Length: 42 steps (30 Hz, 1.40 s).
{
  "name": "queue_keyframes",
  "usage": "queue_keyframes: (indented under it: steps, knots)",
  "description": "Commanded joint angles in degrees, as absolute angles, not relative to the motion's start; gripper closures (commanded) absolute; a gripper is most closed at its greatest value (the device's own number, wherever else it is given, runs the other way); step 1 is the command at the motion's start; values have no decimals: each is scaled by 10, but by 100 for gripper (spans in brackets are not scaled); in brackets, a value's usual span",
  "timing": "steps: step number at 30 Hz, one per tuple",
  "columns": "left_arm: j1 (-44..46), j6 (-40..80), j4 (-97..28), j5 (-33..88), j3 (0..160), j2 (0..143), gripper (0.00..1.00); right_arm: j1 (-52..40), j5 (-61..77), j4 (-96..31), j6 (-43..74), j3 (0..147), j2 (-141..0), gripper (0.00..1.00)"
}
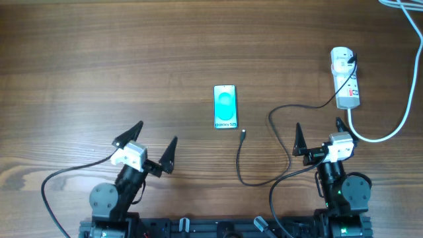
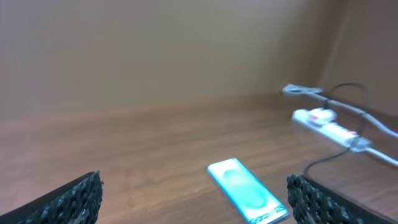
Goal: Plug charger to phone and switch on socket
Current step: 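Raise the left arm and move the left gripper toward the phone, then lower the left gripper over the light-blue phone, aligning with its top edge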
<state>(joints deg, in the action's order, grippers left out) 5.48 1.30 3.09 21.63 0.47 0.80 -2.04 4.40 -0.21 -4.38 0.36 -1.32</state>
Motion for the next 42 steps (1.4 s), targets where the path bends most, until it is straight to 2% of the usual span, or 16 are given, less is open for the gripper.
queue_keyframes:
  steps: [1,4,8,10,14,15,17,18,21,22,24,27,30,35,39,42]
  knots:
    - [50,49,125,274,4,4,0,-18,36,0,-45,3,-17,0]
    - [50,110,248,274,15,4,0,-18,36,0,-45,3,-17,0]
    - [50,125,227,274,93,22,0,-18,36,0,-45,3,-17,0]
    - [50,123,113,242,177,67,0,-18,36,0,-45,3,-17,0]
    - [50,44,-207,211,425,282,0,-18,36,0,-45,3,-17,0]
    - [50,45,-298,212,512,365,0,-18,36,0,-45,3,-17,0]
    - [50,45,-396,226,613,458,0,-18,36,0,-45,3,-17,0]
    - [50,49,-445,280,679,531,0,-18,36,0,-45,3,-17,0]
    - [51,73,-454,425,724,624,0,-18,36,0,-45,3,-17,0]
    - [57,74,-453,429,724,641,0,-18,36,0,-45,3,-17,0]
    - [86,101,-466,372,724,671,0,-18,36,0,-45,3,-17,0]
    - [175,130,-516,210,736,712,0,-18,36,0,-45,3,-17,0]
    - [246,157,-608,105,817,783,0,-18,36,0,-45,3,-17,0]
    - [277,170,-811,44,1010,957,0,-18,36,0,-45,3,-17,0]
    - [293,172,-805,53,1019,1038,0,-18,36,0,-45,3,-17,0]
    - [298,172,-768,116,1019,1044,0,-18,36,0,-45,3,-17,0]
